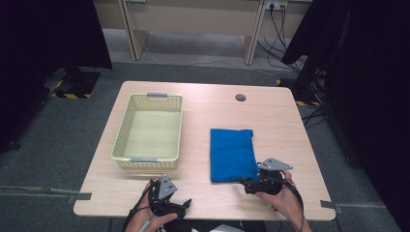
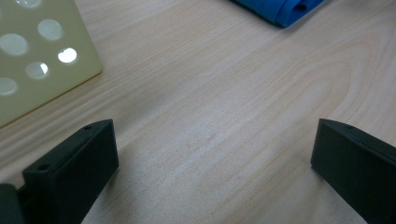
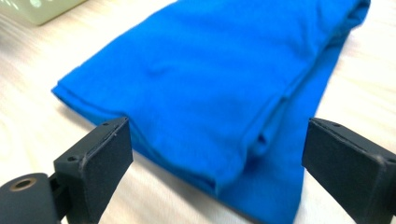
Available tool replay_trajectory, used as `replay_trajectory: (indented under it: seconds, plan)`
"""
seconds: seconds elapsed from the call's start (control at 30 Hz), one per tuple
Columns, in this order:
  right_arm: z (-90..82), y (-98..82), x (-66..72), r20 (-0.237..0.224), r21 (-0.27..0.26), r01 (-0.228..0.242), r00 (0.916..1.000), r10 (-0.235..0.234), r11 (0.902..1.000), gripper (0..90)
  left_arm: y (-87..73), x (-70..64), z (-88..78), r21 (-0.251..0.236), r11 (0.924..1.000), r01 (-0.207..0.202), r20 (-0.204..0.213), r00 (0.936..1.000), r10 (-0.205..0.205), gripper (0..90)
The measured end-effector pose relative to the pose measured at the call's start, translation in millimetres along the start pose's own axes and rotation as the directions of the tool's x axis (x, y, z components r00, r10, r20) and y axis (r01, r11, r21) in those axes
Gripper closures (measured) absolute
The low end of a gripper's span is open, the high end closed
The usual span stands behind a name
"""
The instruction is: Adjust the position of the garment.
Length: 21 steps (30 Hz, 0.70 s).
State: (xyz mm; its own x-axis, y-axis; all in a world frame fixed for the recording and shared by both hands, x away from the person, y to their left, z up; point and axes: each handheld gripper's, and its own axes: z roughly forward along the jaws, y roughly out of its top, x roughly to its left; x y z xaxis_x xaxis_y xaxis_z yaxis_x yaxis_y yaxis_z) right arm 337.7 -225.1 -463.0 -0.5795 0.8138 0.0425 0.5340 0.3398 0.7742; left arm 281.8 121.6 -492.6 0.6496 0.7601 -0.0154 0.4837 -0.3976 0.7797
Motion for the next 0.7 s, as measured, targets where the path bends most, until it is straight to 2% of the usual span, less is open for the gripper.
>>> replay_trajectory:
  seconds: [0.23, 0.7]
  plan:
    - [-11.3, -17.0, -5.4, 0.028, -0.007, -0.016, 0.9995, 0.016, 0.9998, 8.8, 0.3, 0.2, 0.3, 0.000, 1.0000, 0.001, -0.001, 1.0000, -0.001, 0.0]
    - [-21.7, -27.3, -3.9, 0.019, -0.014, -0.026, 0.9995, 0.026, 0.9996, 8.8, 0.4, 0.5, 0.5, 0.000, 1.0000, 0.000, 0.000, 1.0000, 0.000, 0.0]
